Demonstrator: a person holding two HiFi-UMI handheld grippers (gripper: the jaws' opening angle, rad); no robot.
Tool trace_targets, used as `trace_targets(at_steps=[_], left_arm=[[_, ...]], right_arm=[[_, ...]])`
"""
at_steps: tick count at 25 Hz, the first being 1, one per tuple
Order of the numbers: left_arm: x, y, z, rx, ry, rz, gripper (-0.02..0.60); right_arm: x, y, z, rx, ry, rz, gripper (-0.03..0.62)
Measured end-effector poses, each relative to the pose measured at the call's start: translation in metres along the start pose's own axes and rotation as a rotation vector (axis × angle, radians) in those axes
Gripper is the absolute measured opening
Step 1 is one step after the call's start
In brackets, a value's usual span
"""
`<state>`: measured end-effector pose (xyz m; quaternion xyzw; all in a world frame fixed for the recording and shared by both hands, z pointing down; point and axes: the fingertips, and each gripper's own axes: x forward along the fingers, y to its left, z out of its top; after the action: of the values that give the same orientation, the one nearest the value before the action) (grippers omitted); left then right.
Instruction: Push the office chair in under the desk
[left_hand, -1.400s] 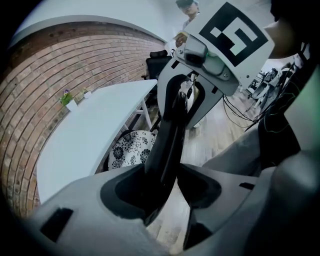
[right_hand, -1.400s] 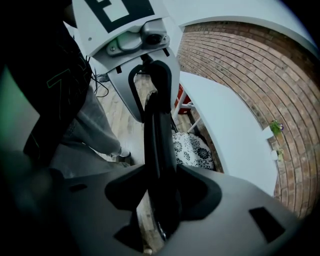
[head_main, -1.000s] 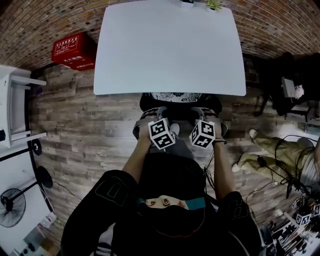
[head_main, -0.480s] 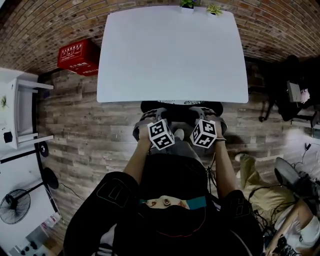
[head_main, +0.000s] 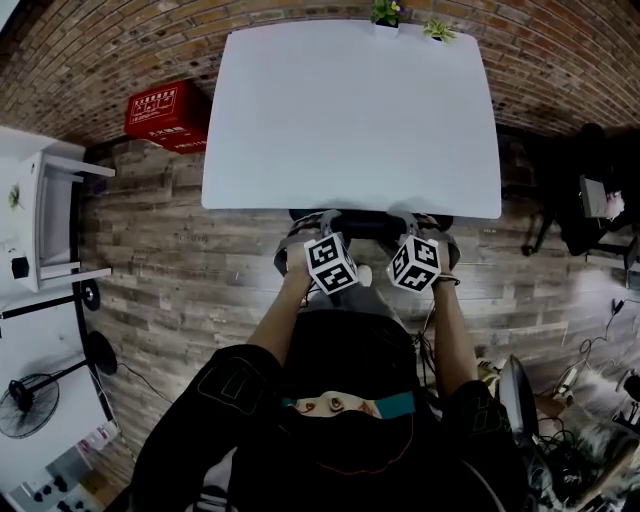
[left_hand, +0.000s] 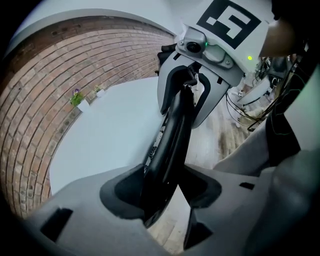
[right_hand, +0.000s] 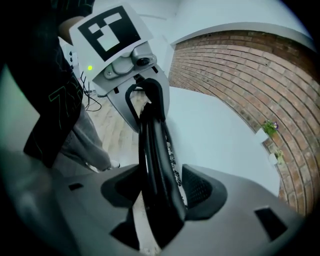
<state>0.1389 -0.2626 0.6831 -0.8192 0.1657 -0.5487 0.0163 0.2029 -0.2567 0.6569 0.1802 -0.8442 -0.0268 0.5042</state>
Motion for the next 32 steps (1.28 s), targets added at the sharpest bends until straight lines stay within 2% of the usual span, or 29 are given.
trace_targets(at_steps=[6, 15, 21, 24, 28, 30, 32], left_arm=[[0.014, 0.004, -0.010, 0.005, 0.060, 0.002, 0.221], [0.021, 0.007, -0.009, 0.015, 0.064, 0.013, 0.227], [0.025, 0.003, -0.009, 0.005, 0.082, -0.050, 0.230], [0.023, 0.001, -0.009, 0.019, 0.100, -0.060, 0.230], [0.013, -0.002, -0.006, 0.098, 0.113, -0.104, 0.222], [0.003, -0.002, 0.003, 0.148, 0.083, -0.155, 0.218], [-0.009, -0.002, 0.015, 0.177, 0.042, -0.215, 0.212]], right_arm=[[0.009, -0.004, -0.006, 0.016, 0.019, -0.036, 0.245], [0.013, -0.009, -0.008, 0.025, 0.001, -0.021, 0.263], [0.016, -0.005, -0.011, 0.051, 0.030, 0.046, 0.270], [0.013, -0.002, -0.009, 0.027, 0.053, 0.084, 0.275], [-0.003, -0.002, 0.001, -0.004, 0.056, 0.154, 0.273], [-0.015, -0.011, 0.010, 0.022, 0.018, 0.176, 0.268], [-0.028, -0.028, 0.022, 0.070, -0.050, 0.150, 0.244]])
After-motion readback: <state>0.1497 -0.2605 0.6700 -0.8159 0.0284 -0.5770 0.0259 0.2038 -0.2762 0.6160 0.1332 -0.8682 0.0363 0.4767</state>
